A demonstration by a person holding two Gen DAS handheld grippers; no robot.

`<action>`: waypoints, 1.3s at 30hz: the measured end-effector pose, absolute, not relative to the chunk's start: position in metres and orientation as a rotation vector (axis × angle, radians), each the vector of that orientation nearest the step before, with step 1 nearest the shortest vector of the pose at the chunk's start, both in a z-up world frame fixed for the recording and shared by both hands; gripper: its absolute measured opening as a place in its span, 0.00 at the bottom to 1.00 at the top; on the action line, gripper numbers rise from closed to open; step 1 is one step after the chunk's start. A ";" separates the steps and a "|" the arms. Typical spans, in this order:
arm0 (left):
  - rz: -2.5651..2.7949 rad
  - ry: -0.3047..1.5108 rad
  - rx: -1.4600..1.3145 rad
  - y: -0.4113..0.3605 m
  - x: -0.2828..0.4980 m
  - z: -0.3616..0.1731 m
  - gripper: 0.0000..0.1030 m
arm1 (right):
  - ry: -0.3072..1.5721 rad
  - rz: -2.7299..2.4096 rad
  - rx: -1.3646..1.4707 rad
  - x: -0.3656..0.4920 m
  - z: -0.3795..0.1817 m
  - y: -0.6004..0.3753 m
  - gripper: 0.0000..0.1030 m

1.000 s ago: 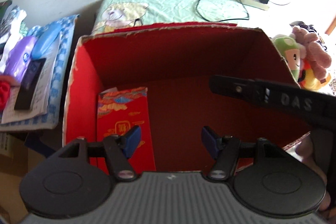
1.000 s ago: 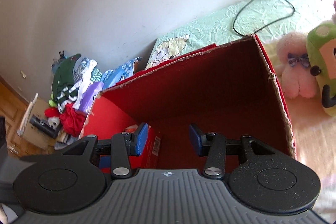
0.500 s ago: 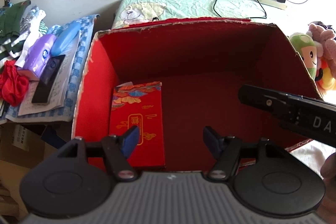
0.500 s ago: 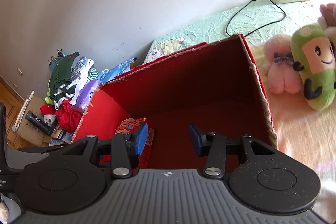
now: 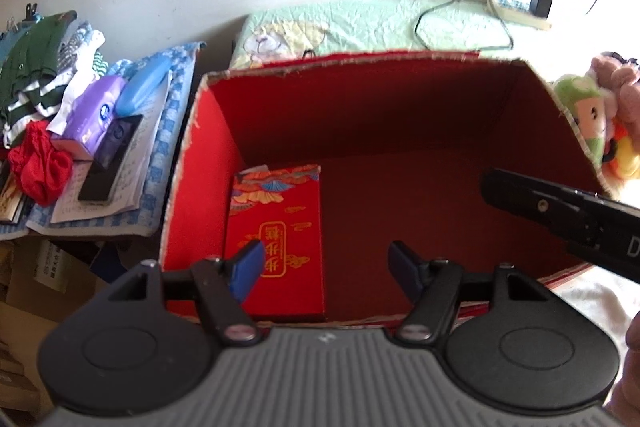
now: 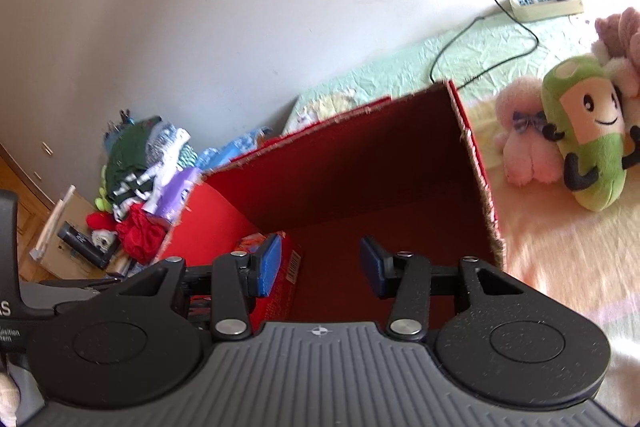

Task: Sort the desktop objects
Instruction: 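Withdraw the right tool from the red box toward the pine cone, then grasp the brown pine cone with the right tool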

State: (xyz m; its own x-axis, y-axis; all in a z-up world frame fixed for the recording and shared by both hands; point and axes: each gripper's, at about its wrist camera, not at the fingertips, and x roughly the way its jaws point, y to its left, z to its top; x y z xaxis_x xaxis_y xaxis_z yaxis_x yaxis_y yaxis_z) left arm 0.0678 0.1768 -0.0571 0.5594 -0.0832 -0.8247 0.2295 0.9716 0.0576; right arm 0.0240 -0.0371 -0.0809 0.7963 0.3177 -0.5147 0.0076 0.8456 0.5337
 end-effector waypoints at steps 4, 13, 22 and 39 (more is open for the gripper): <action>-0.201 0.919 0.107 0.187 0.055 -0.042 0.71 | 0.567 0.208 0.577 0.007 -0.074 -0.052 0.46; -0.207 0.816 0.028 0.208 -0.004 -0.023 0.72 | 0.488 0.326 0.558 -0.037 -0.073 -0.083 0.43; -0.344 0.913 -0.048 0.180 -0.058 -0.053 0.71 | 0.711 0.424 0.638 -0.050 -0.123 -0.097 0.31; -0.407 0.960 0.095 0.110 -0.028 -0.124 0.65 | 0.877 0.450 0.901 -0.030 -0.174 -0.110 0.42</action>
